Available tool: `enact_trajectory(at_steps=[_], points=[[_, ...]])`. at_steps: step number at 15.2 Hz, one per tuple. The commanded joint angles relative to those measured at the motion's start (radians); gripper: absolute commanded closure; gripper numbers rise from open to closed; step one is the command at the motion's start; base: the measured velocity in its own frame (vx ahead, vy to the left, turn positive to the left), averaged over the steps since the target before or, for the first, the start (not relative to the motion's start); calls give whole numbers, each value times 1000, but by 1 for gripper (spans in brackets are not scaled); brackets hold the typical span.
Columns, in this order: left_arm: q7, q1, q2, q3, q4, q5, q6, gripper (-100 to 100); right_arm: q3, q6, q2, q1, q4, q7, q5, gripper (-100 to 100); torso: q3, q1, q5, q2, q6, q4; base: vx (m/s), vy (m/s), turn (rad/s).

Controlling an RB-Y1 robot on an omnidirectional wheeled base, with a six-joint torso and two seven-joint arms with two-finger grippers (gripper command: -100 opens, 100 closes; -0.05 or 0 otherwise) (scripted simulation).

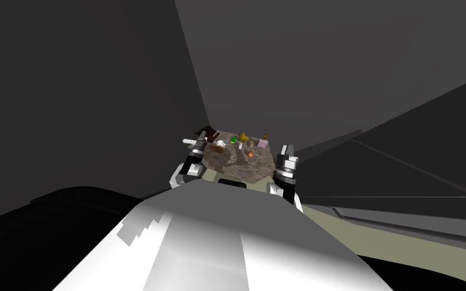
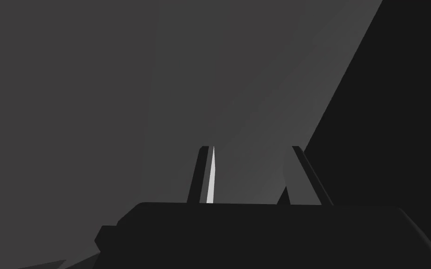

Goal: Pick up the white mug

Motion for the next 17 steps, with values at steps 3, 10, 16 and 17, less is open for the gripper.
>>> enact_trajectory(at_steps=[3,10,16,17], points=[[3,-29,70,12,22,63,89,-100,0,0,0,0,0,0,0,0,0,0,0,0,0,0,-8,82,-212],[4,-55,132,19,44,123,223,-100,0,0,0,0,0,0,0,0,0,-2,-1,0,0,0,-12,59,-148],[6,-85,197,27,67,188,337,-100,0,0,0,0,0,0,0,0,0,-1,0,-1,0,0,-14,62,-169],[6,-85,197,27,67,188,349,-100,0,0,0,0,0,0,0,0,0,-1,0,-1,0,0,-10,60,-88]])
